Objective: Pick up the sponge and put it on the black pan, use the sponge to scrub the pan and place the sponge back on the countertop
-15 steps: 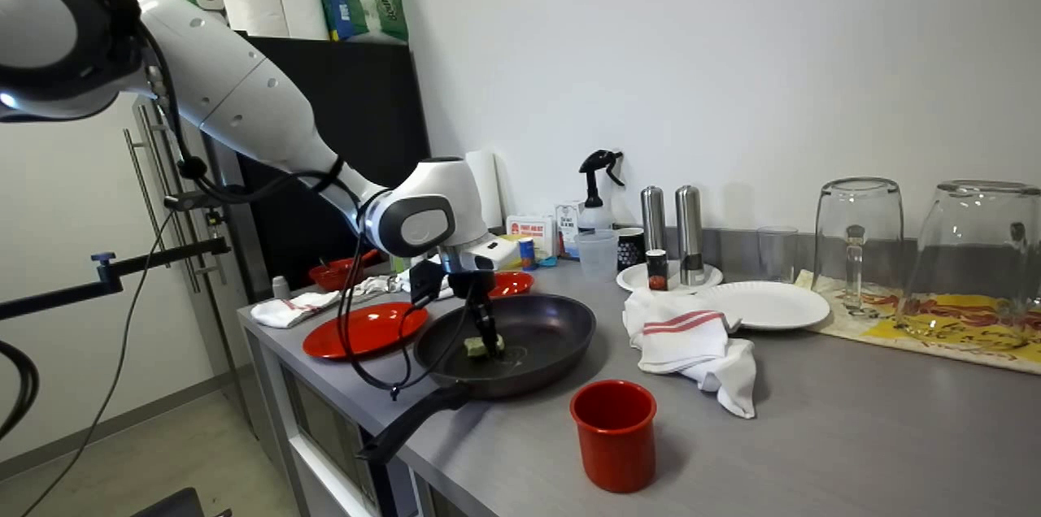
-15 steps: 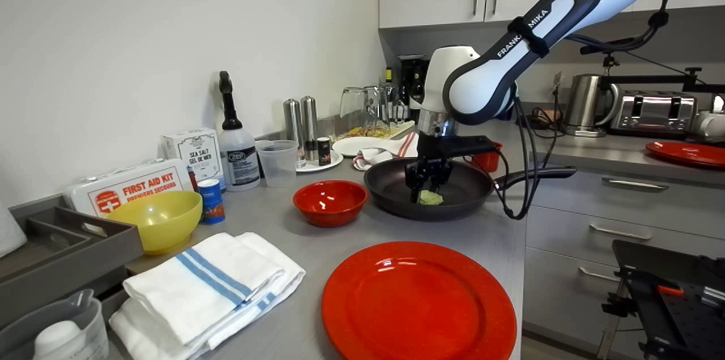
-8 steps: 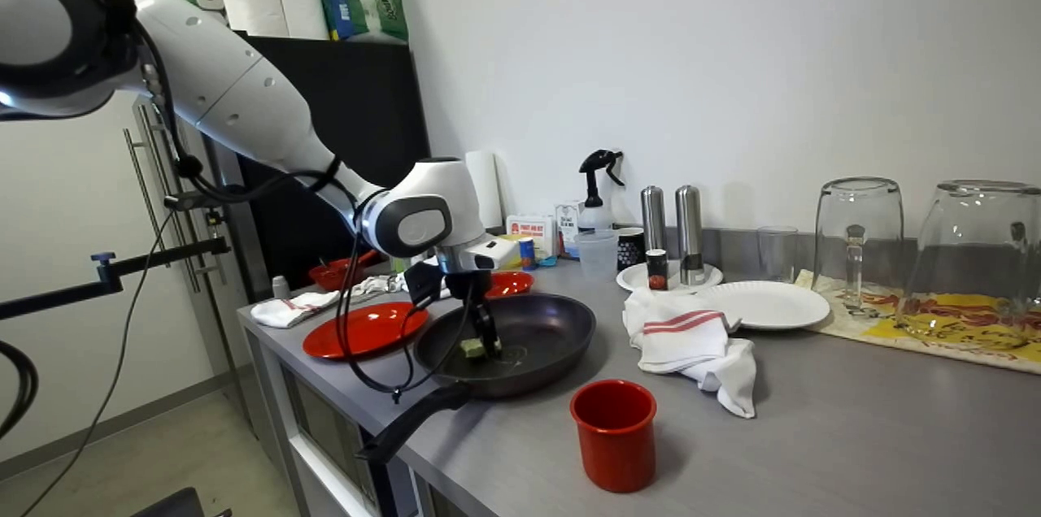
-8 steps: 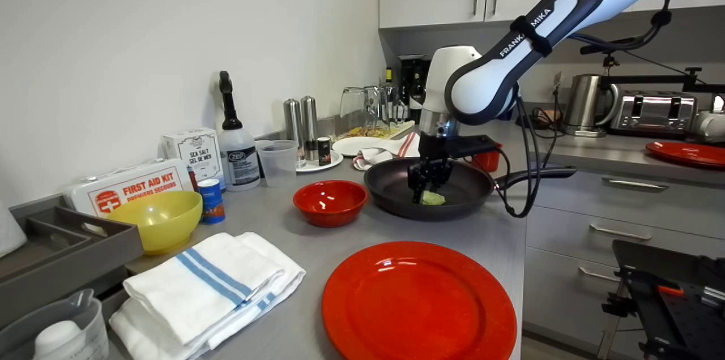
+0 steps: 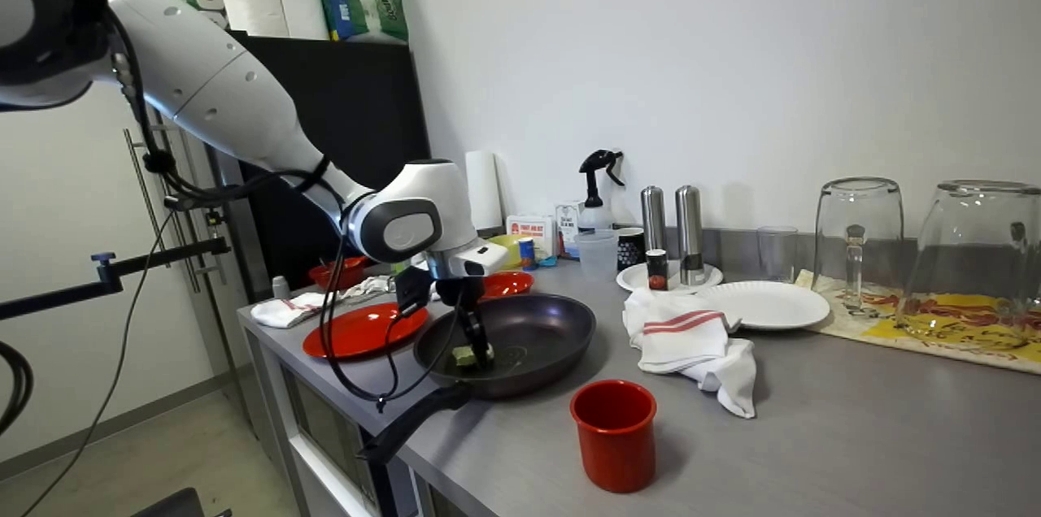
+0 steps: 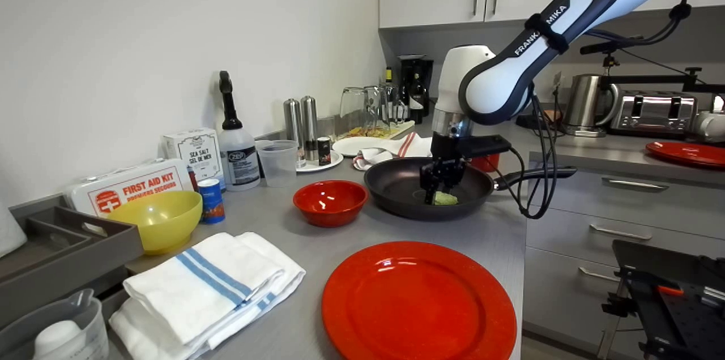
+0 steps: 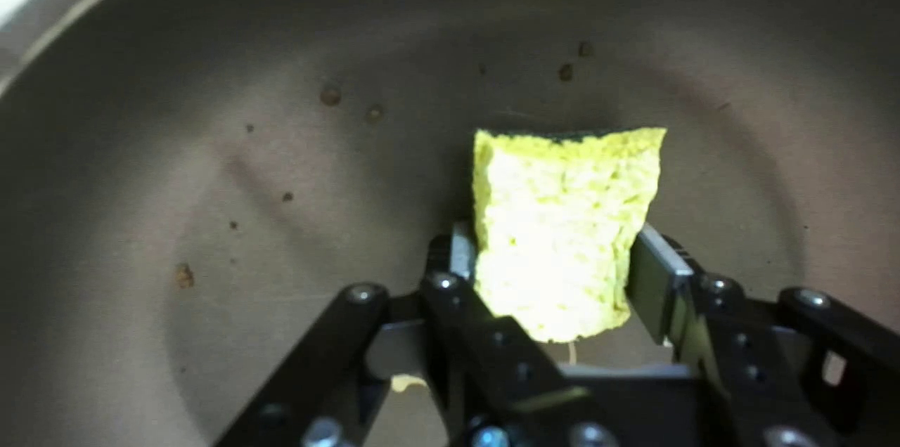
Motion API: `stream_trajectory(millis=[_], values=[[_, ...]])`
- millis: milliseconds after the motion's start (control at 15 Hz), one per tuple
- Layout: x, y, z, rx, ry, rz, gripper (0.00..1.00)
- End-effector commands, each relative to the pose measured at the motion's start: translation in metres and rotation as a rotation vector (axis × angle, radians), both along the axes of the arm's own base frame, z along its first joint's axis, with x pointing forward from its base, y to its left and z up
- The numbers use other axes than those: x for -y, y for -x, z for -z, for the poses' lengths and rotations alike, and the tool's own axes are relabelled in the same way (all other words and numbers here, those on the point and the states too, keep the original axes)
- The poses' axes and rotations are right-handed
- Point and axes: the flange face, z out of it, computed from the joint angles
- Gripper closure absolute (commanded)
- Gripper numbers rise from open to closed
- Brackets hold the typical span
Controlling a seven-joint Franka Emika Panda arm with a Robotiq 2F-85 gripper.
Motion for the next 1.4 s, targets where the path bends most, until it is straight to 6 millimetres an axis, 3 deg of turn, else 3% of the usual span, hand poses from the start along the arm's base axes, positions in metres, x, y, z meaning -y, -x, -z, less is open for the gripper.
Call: stream_trajectory(millis=[0,733,1333], values=[[0.003,0.021,0.01,-0.015,-0.007,0.039,0.72],[0.049,0.031,0.02,-0.029,0.167,0.025,0.72],[0.067,0.022,0.019,-0.027,0.283,0.001,0.72]])
